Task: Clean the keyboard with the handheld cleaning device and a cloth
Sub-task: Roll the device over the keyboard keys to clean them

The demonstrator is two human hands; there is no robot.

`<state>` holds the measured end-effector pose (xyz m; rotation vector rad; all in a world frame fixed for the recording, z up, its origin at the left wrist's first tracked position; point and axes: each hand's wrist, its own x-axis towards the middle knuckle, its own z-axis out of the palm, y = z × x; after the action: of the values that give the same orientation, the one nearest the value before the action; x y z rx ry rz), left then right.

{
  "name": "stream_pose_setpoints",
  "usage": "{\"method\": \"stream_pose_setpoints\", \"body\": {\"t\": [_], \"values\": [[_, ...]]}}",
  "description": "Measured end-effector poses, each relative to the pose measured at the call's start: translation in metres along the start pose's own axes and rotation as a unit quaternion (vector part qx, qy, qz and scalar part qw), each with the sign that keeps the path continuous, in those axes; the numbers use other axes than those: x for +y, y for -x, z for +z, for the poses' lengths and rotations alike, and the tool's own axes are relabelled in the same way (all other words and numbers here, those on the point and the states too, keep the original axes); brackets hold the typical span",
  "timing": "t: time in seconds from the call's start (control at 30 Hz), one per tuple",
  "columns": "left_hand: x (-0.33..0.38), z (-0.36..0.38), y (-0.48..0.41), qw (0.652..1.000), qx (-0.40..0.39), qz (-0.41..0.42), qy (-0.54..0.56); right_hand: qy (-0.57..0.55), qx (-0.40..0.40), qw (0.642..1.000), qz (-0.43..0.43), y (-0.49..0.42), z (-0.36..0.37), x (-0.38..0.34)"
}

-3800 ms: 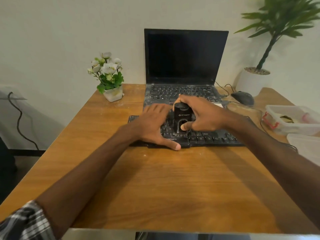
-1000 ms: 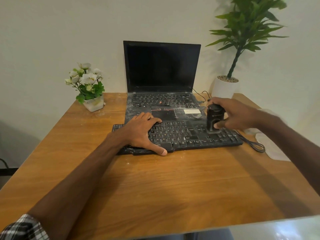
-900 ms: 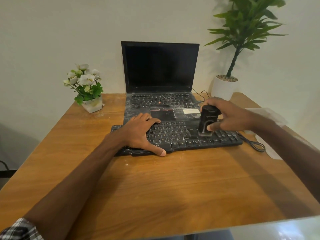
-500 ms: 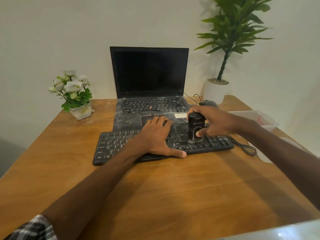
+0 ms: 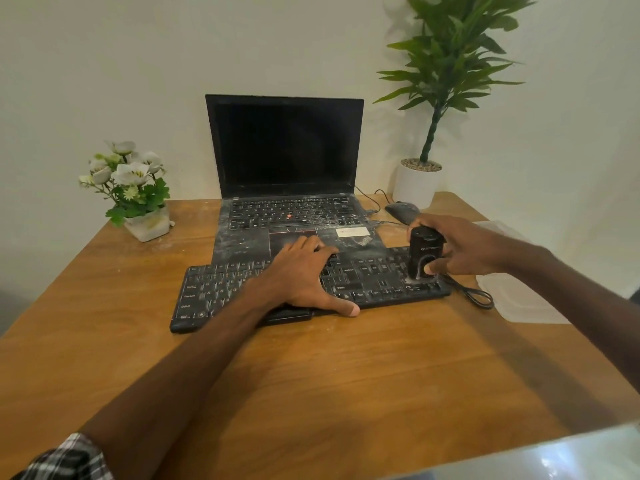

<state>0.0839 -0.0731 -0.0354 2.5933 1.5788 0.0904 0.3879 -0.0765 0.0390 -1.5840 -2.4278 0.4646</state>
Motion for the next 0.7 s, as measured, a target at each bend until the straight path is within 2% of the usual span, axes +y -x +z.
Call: {"method": "stream_pose_setpoints", "body": {"t": [0.2, 0.27, 0.33, 0.5, 0.6, 0.7], "values": [[0.002, 0.0, 0.0, 1.0, 0.006, -0.004, 0.013, 0.139, -0.04, 0.99, 0.003, -0.004, -0.018, -0.002], [0.002, 0.0, 0.001, 1.0, 0.005, -0.002, 0.011, 0.119, -0.019, 0.993, -0.006, -0.008, -0.02, -0.009], [0.003, -0.001, 0.002, 1.0, 0.005, -0.002, 0.014, 0.043, 0.013, 0.999, -0.028, -0.01, -0.013, -0.02], [0.003, -0.001, 0.003, 1.0, 0.001, -0.004, 0.018, -0.03, 0.011, 0.999, -0.017, -0.008, 0.017, -0.018], [0.003, -0.001, 0.002, 1.0, 0.0, -0.004, 0.02, -0.026, 0.01, 1.0, 0.005, -0.001, 0.009, -0.003], [0.003, -0.001, 0.002, 1.0, 0.0, -0.003, 0.02, 0.04, -0.015, 0.999, 0.017, 0.003, -0.004, 0.003]]}}
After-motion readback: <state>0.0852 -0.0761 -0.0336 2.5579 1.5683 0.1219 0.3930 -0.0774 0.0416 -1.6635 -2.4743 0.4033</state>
